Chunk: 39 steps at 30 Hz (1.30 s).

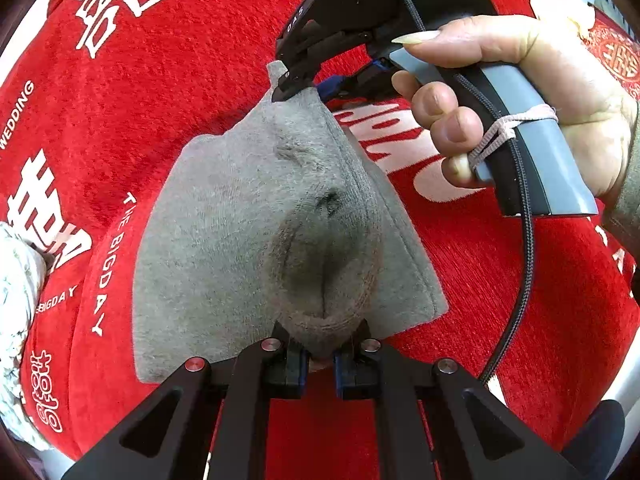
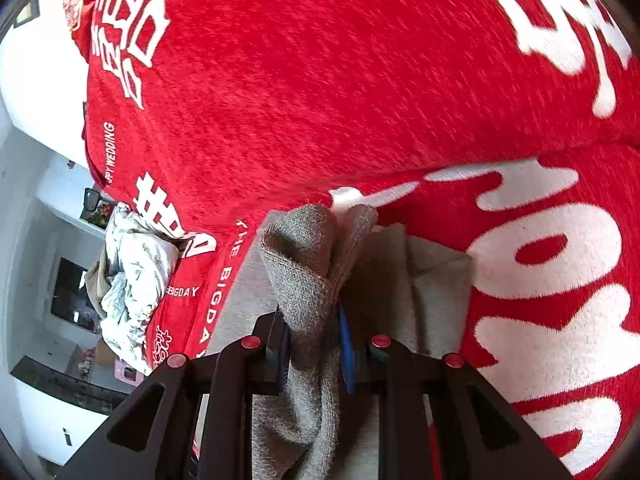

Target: Fold small clothes

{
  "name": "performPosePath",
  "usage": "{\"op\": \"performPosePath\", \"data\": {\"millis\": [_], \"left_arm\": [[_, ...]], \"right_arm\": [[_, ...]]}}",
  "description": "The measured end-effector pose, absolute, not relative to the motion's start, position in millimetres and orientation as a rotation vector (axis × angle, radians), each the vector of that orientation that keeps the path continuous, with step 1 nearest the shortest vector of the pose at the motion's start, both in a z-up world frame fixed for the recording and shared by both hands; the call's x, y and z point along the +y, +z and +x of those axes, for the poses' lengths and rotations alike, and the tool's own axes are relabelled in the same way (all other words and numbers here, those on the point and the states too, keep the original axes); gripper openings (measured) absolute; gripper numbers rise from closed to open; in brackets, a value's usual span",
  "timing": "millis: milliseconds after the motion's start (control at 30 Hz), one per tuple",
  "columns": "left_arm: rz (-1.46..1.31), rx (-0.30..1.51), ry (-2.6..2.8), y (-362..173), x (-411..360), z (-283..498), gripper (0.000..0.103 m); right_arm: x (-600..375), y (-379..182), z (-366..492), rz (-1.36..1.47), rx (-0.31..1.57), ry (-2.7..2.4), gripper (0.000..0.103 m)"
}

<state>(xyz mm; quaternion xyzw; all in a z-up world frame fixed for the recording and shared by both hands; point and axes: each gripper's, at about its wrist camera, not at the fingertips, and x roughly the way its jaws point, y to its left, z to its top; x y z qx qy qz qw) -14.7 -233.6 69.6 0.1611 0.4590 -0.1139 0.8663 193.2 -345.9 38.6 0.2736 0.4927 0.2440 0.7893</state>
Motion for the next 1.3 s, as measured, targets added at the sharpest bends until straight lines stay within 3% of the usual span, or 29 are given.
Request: {"op": "performPosePath", "data": {"millis": [1000, 1100, 1133, 1167, 1200, 1233, 1267, 1300], "left_arm": [[0.368, 1.006, -0.249, 48, -245, -4, 0.01], [0.369, 0.995, -0.262, 49, -244, -4, 0.01], [0.359, 0.994, -0.267, 49, -243, -4, 0.011], [0.351, 0.998, -0.27, 50, -241, -4, 0.022], [0.335, 1.013, -0.287, 50, -239, -3, 0.034], [0.31, 1.025, -0.301, 51, -236, -2, 0.06], [0.282, 1.022, -0.306, 54, -233, -3, 0.072], [0.258, 1.011, -0.318, 58, -229, -5, 0.073]], "right_arm": [[-373, 7, 194, 0.642, 1.087, 0.5, 0.022], [-372, -3, 193, 0.65, 1.092, 0.474, 0.025], [-373, -4, 193, 0.659, 1.09, 0.467, 0.031], [-375, -3, 193, 0.66, 1.095, 0.451, 0.035], [-379, -1, 192, 0.661, 1.101, 0.425, 0.048], [-383, 2, 191, 0.665, 1.093, 0.418, 0.052], [-387, 7, 189, 0.668, 1.075, 0.422, 0.052], [-391, 13, 187, 0.671, 1.061, 0.425, 0.053]]}}
